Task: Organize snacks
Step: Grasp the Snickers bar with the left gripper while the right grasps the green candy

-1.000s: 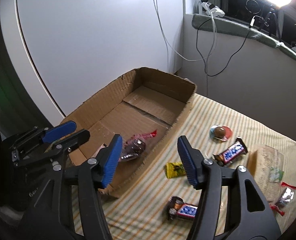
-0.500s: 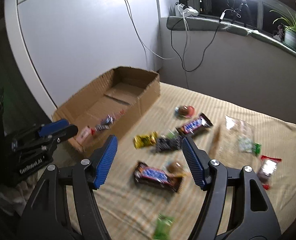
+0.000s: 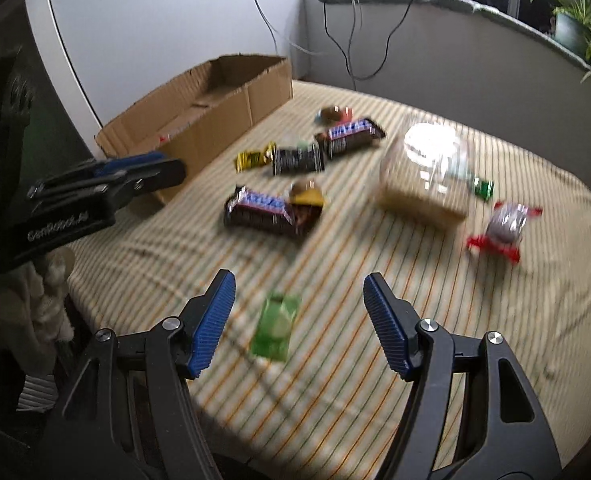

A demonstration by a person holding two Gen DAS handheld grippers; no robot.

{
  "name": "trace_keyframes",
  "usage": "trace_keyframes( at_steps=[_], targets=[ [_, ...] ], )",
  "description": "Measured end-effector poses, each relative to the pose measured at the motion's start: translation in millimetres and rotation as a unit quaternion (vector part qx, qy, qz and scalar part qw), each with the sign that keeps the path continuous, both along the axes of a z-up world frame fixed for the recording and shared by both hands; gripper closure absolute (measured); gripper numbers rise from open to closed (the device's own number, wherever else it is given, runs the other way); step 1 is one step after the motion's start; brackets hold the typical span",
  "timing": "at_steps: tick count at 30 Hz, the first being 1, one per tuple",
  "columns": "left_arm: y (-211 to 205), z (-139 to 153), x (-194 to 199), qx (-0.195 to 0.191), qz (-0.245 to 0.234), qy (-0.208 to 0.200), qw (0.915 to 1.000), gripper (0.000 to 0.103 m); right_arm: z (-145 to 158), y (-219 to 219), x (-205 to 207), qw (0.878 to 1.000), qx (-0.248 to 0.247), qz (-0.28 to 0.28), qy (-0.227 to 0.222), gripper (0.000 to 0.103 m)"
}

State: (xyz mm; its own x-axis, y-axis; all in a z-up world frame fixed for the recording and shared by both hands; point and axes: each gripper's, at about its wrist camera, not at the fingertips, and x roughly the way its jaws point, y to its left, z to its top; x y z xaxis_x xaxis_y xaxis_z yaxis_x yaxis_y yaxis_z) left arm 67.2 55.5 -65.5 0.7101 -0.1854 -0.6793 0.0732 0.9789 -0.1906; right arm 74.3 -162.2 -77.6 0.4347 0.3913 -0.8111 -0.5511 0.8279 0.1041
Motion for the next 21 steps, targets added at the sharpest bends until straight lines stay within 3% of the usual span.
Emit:
trace_keyframes(
  at_steps=[4,10,16,21],
  targets=[
    [-19.6,-1.4,14.4,-0.004,-0.036,0.007,0.9993,0.072,-13.3,-1.2,-4.1,1.000,0.003,-0.002,0.021,0.043],
    [-34.1,-16.3,46.4,-0.017,-0.066,0.040,0.9969,0.072,-27.7,0.6,-7.0,0.999,0.003,-0.005,0.033,0.048],
    [-30.7,-37.6,68.8,-0.015,-0.058,0.076,0.9953,0.072,-33.6,-3.1,-8.5,0.999,0.008,-0.007,0.038,0.050],
    [-20.1,-45.8,73.2,-0.052,-0.057,0.095,0.9925,0.067,-37.3,-3.5,-9.4,0.999,0.003,-0.009,0.037,0.054]
  ],
)
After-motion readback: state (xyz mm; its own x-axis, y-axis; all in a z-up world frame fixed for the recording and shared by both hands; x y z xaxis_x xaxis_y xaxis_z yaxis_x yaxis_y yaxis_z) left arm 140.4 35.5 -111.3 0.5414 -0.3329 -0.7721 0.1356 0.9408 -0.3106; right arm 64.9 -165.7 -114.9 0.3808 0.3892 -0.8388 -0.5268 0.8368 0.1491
